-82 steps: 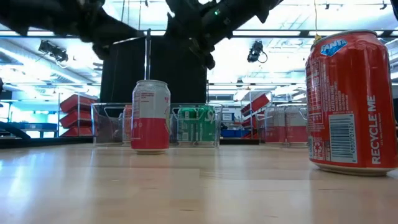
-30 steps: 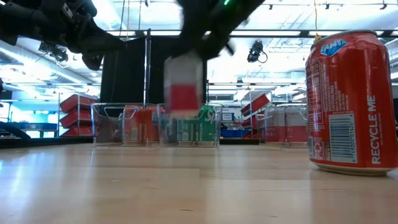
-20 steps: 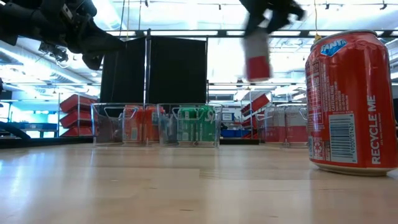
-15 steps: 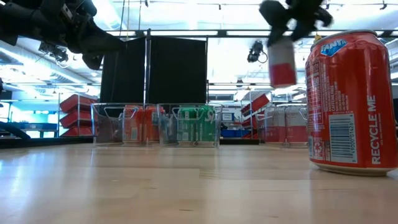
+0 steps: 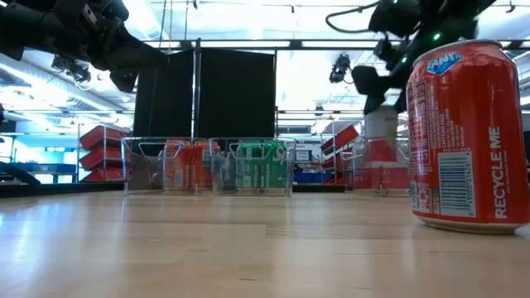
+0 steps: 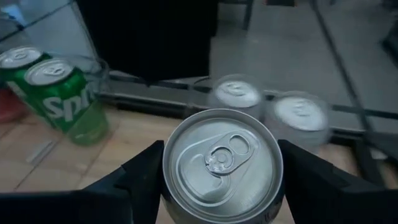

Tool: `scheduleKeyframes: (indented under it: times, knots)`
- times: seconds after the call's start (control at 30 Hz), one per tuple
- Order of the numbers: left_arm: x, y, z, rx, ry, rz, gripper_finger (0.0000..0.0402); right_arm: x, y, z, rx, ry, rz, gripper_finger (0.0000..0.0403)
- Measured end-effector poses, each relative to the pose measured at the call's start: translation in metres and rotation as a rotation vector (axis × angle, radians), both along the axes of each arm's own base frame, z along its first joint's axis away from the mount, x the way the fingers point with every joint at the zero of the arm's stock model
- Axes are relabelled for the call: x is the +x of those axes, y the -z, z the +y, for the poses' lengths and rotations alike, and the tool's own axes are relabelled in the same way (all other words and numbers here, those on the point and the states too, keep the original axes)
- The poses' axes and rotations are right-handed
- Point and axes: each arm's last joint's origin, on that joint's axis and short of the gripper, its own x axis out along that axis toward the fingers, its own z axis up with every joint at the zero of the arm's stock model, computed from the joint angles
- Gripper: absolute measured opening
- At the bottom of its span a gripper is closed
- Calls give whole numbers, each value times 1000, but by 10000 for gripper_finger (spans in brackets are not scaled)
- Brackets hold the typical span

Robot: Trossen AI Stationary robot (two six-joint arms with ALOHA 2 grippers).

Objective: Sort soda cans
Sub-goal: Put the top pink white soda can into the right transparent bin

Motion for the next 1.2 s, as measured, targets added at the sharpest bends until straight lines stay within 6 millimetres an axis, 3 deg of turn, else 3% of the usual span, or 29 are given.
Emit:
scheduleKeyframes:
  times: [0.4, 0.67, 0.93, 1.1, 1.2]
  knots:
    - [0, 2, 0, 2, 0, 18, 5, 14, 35, -42, 33, 4, 19, 258]
    - [0, 2, 0, 2, 0, 24, 5, 30, 57, -54, 36, 18, 32, 258]
    - [0, 3, 0, 3, 0, 27, 5, 33, 60, -58, 22, 18, 35, 260]
    - [0, 3, 0, 3, 0, 29, 5, 29, 54, -55, 32, -24, 48, 352]
    - [0, 3, 0, 3, 0, 30, 5, 26, 44, -54, 19, -38, 12, 385]
